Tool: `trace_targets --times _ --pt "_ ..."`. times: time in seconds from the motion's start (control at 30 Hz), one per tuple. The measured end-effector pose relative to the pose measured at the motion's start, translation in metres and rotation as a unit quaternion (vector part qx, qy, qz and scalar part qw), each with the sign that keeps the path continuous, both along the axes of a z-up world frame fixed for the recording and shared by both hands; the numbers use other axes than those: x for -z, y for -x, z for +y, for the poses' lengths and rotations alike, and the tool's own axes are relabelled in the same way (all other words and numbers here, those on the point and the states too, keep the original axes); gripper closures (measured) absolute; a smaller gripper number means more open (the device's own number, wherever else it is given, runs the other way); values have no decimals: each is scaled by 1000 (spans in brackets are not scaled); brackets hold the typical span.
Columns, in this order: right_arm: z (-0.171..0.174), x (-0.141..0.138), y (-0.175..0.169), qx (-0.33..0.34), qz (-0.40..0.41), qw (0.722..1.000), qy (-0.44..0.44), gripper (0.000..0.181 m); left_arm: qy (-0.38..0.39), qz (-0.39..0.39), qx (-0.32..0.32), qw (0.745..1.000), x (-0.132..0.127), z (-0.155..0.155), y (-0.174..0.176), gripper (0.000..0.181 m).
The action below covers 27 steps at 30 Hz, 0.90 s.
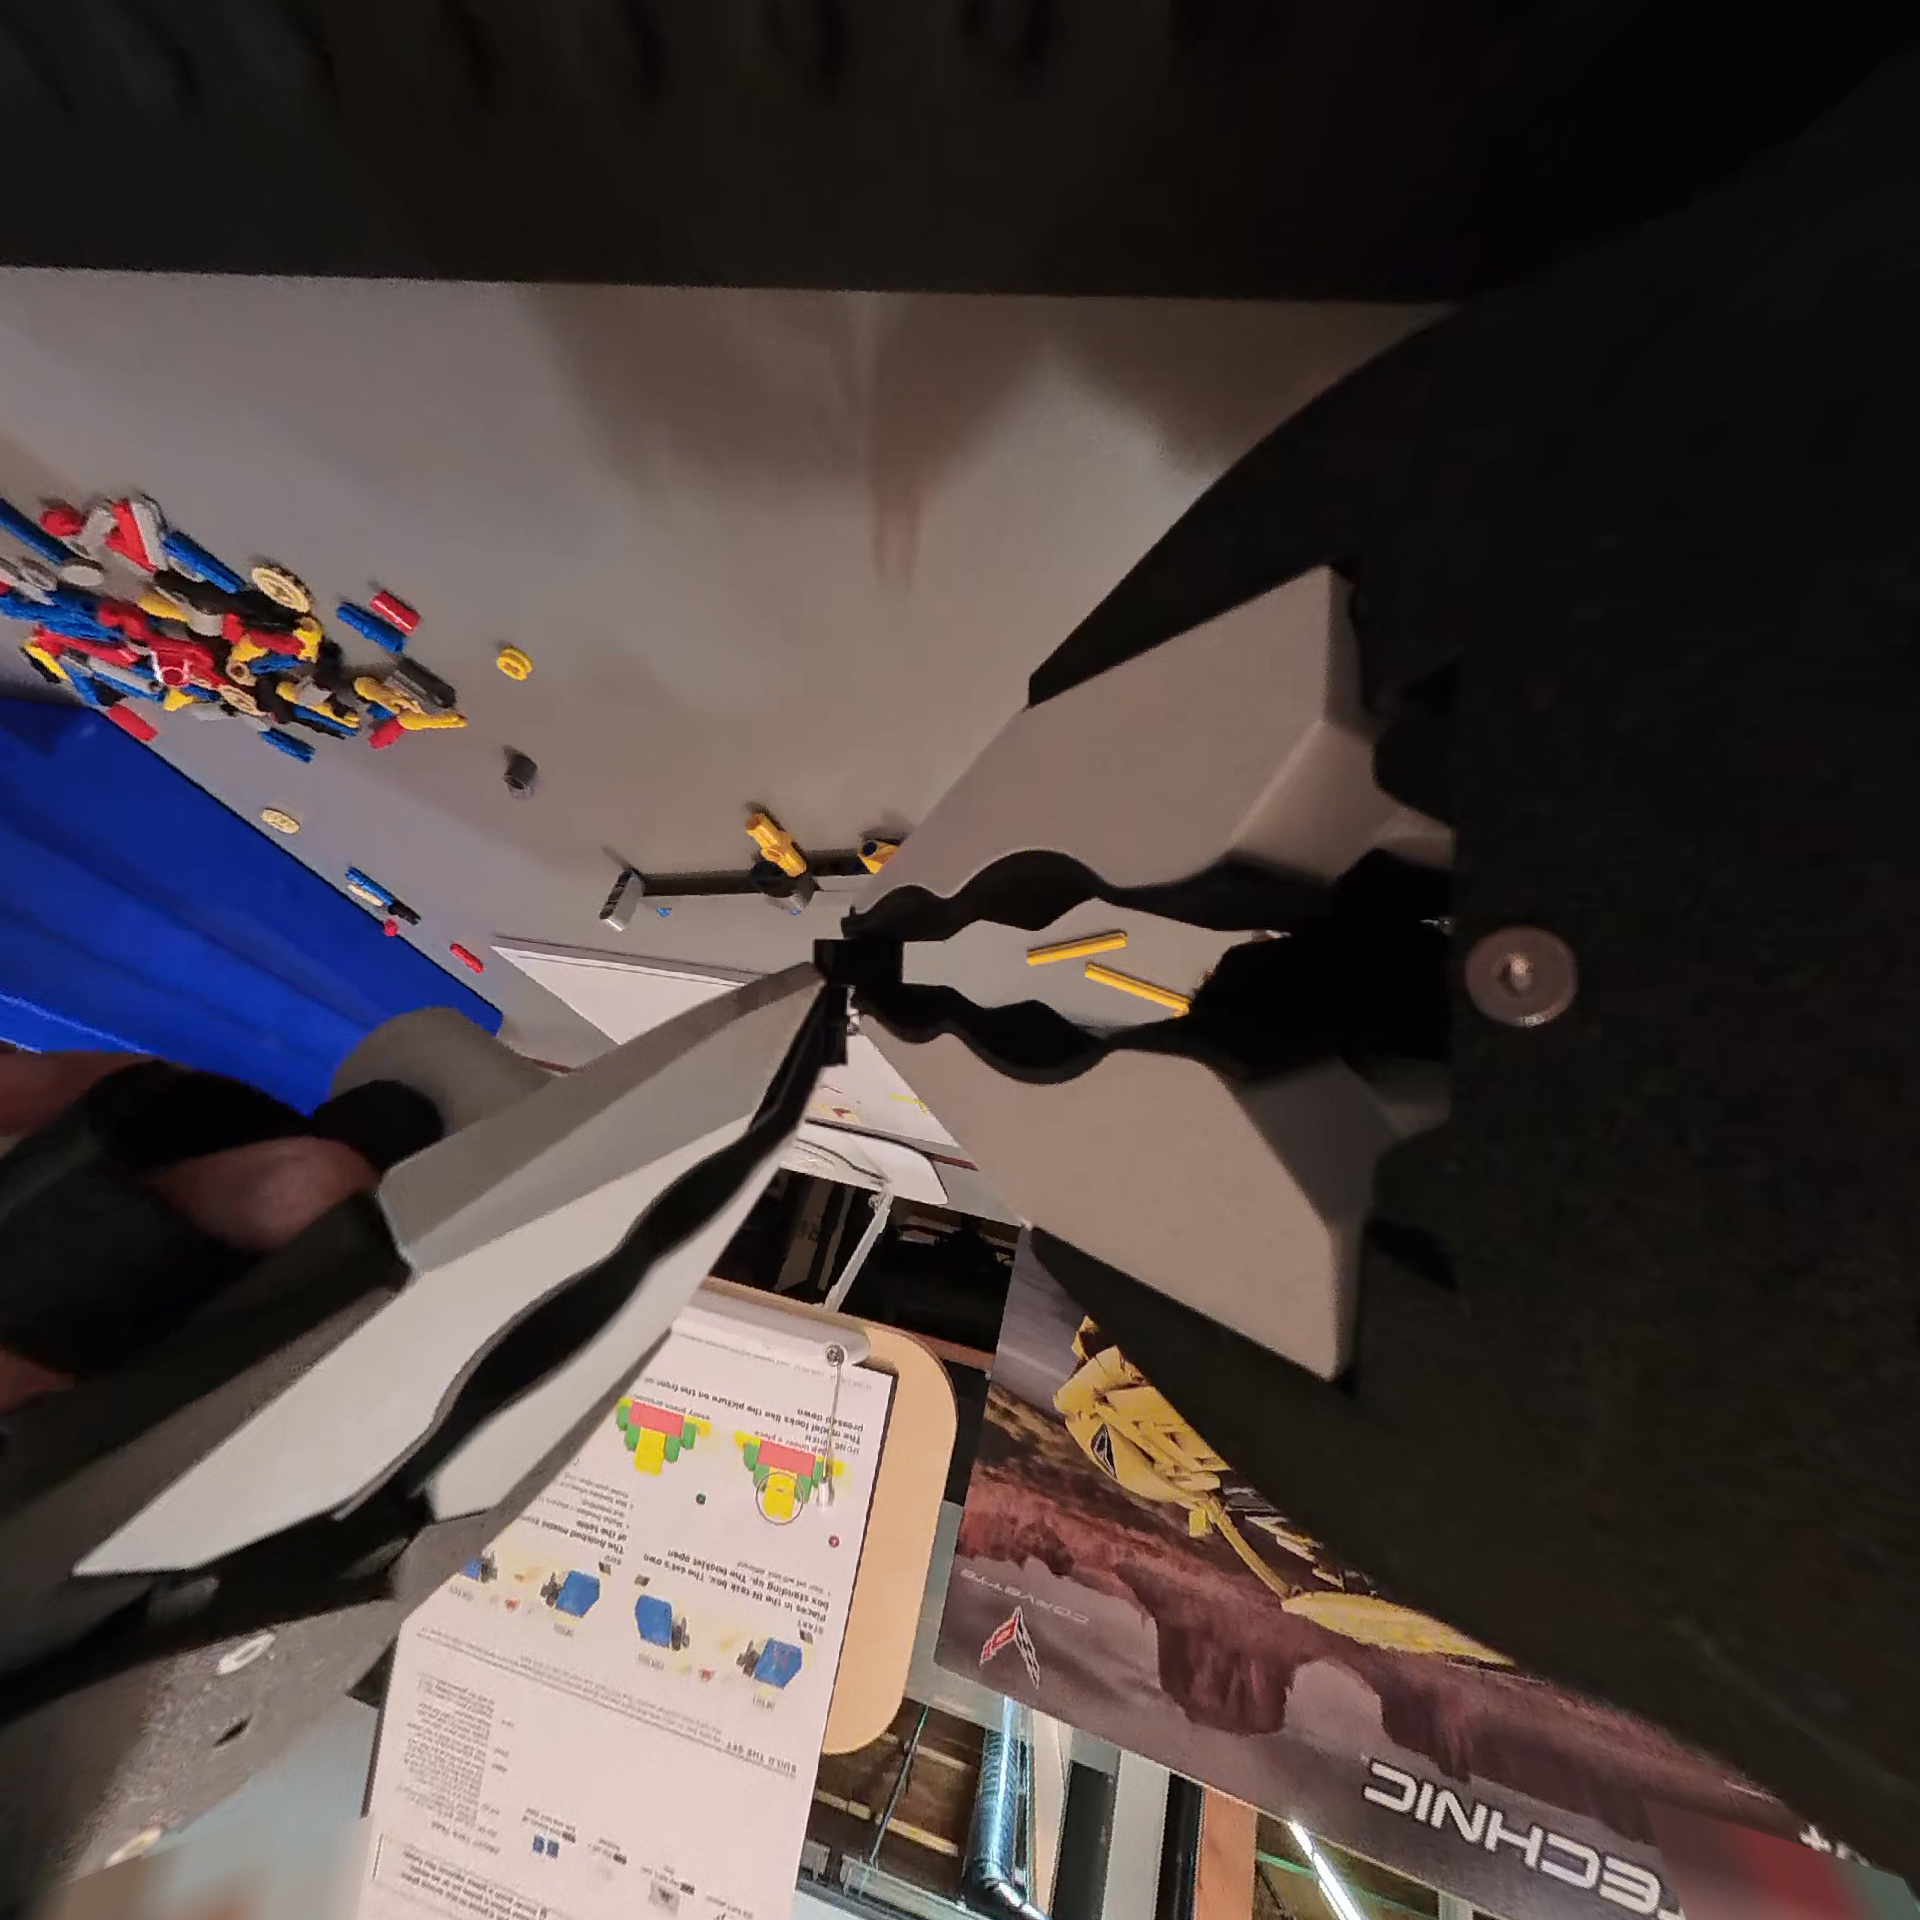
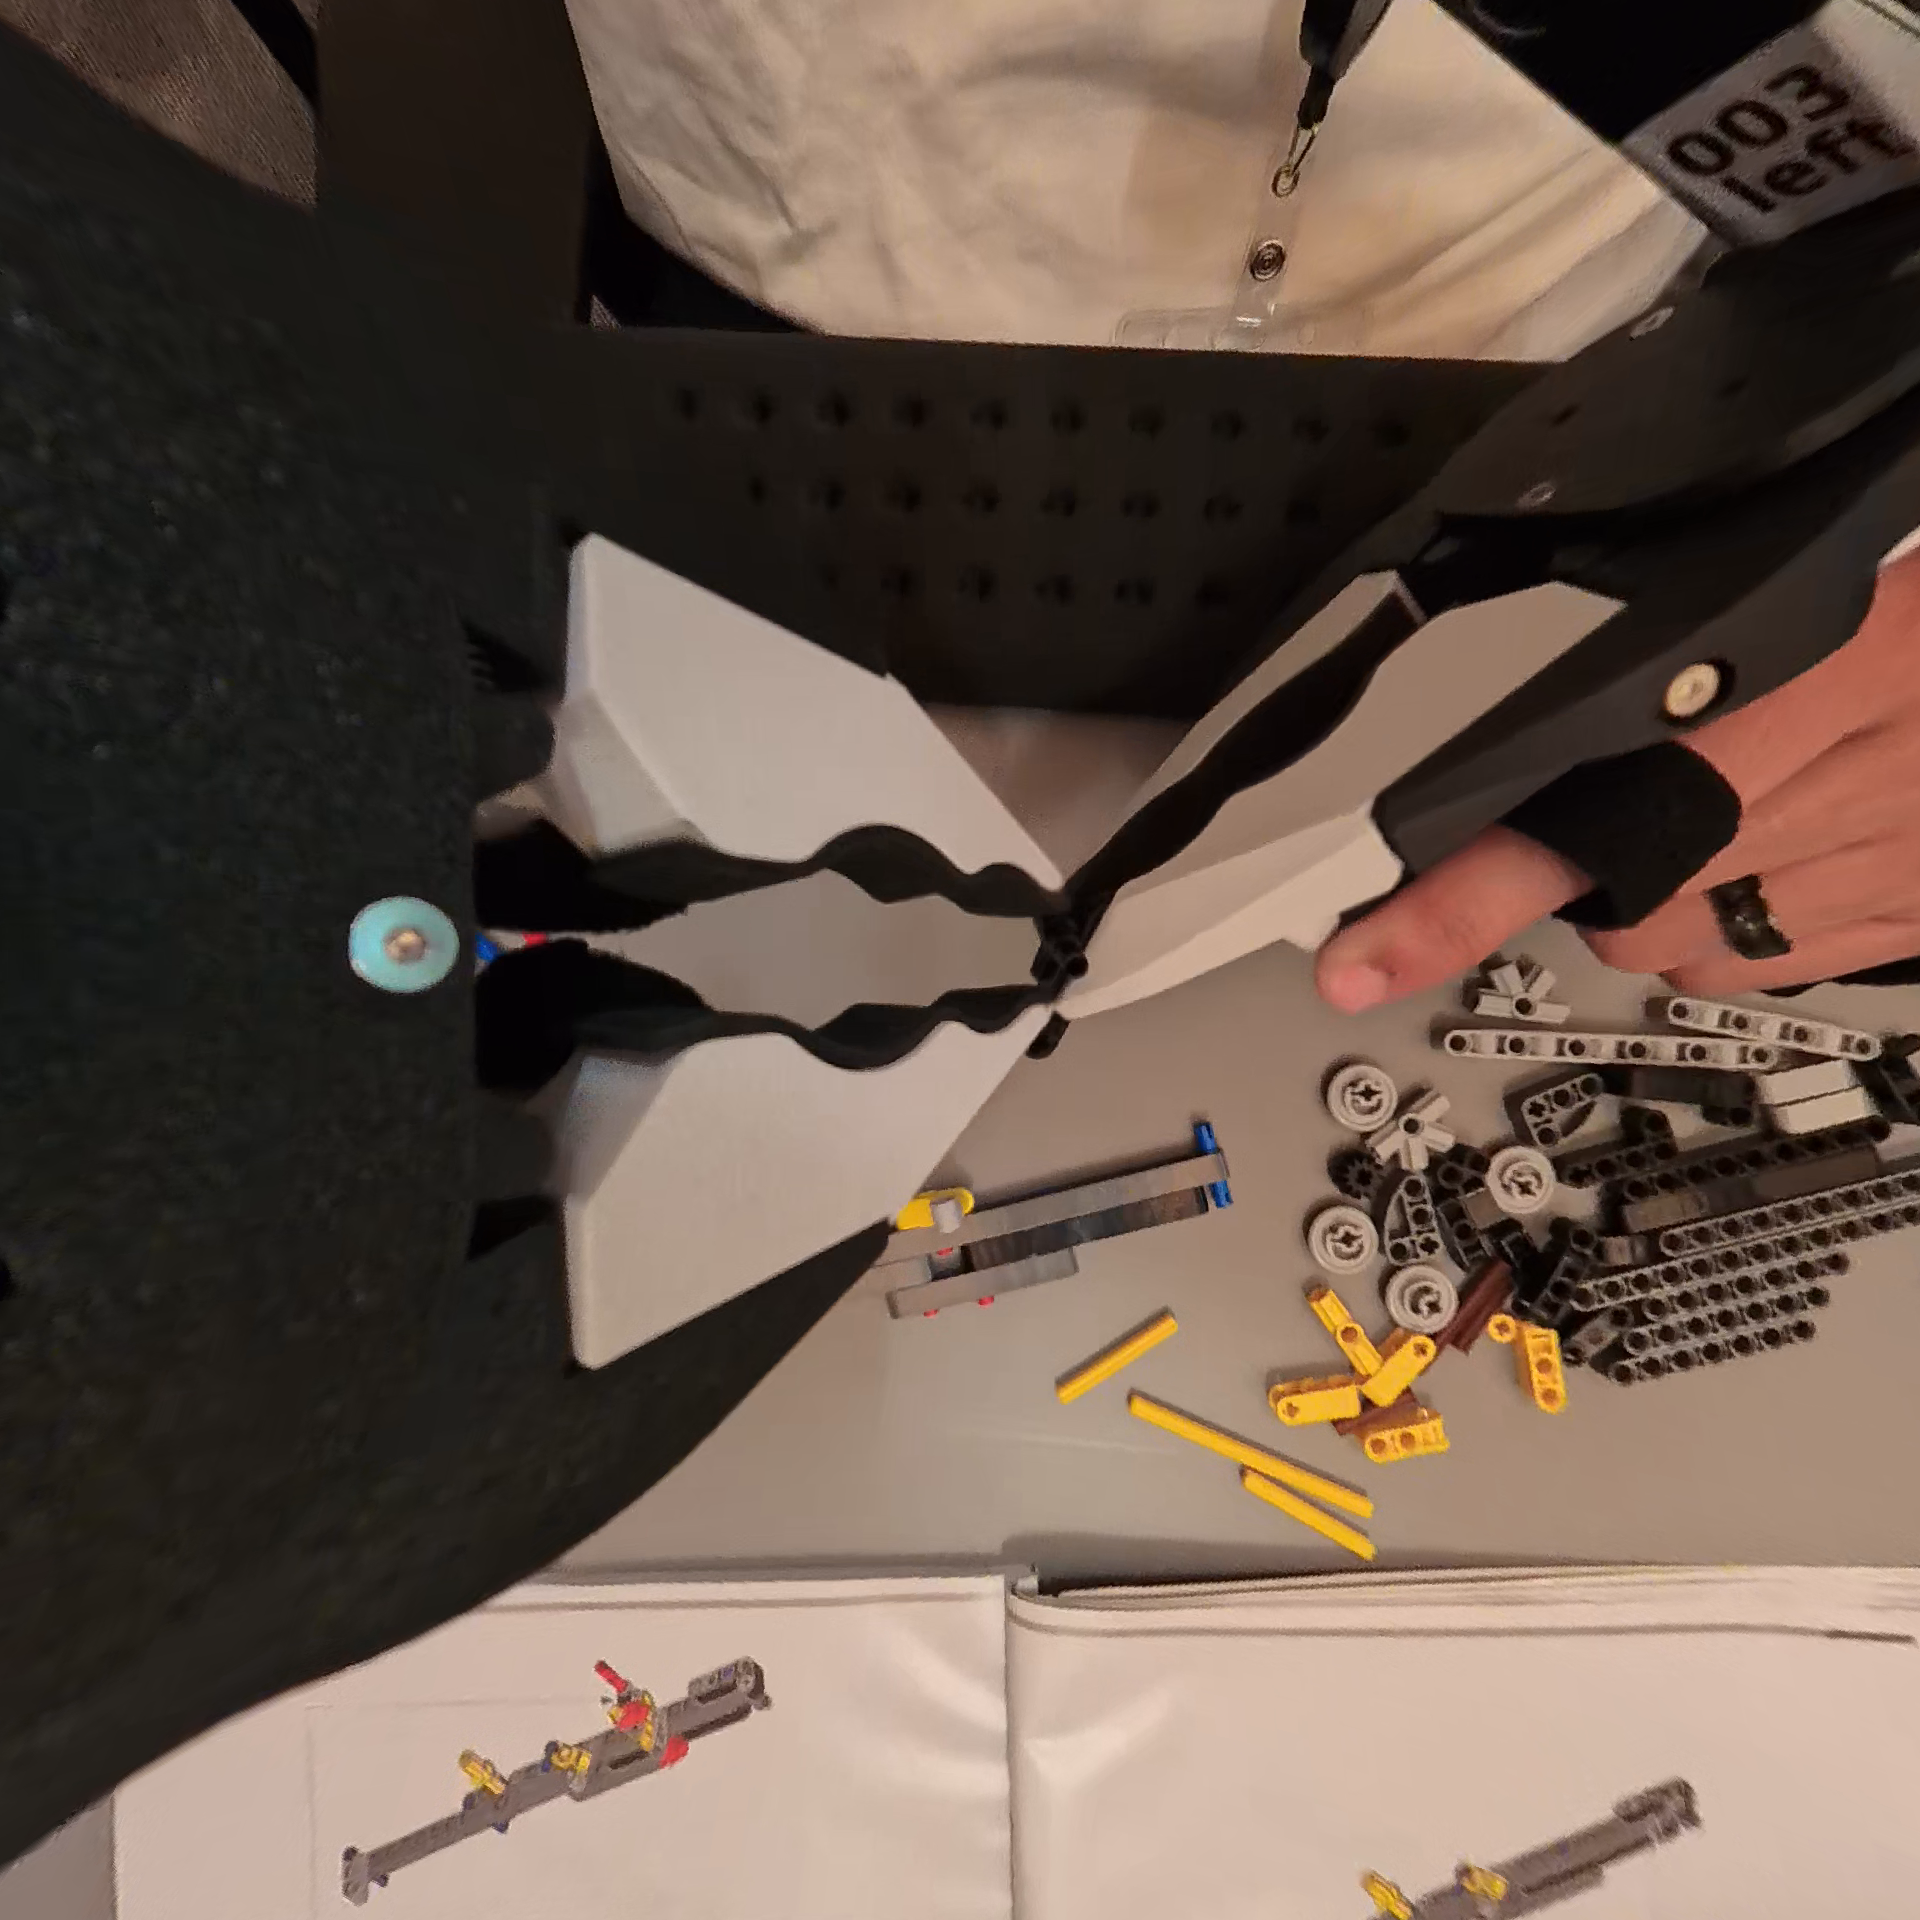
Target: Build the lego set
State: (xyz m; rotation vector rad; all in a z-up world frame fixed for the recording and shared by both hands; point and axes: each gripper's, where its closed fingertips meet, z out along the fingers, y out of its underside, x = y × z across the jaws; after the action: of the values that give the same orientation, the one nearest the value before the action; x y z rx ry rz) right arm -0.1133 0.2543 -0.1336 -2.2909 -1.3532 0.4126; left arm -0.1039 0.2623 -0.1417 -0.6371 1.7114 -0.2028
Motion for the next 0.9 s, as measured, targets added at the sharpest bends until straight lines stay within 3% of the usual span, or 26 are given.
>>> trace_targets --times 0.2,0.27,0.37,0.53,0.73,0.9 --pt "-1 -13 1 5 24 999 -37 148 78 -8 16 997 -5 -2 1 175" --pt "-3 -17 6 -11 16 997 -75 146 137 -10 28 990 -9 -3 1 175" --pt "-9 -24 15 -47 0 991 -125 148 248 -7 74 966 -15 -13 4 175" --pt "-13 -47 23 -61 62 990 -115 153 367 -20 147 918 -36 -30 12 174" --pt "-14 -56 27 -71 97 986 -114 157 426 -36 190 884 -53 -36 20 174" --pt "-15 -58 29 -67 115 985 -108 160 442 -34 199 874 -55 -36 22 174"
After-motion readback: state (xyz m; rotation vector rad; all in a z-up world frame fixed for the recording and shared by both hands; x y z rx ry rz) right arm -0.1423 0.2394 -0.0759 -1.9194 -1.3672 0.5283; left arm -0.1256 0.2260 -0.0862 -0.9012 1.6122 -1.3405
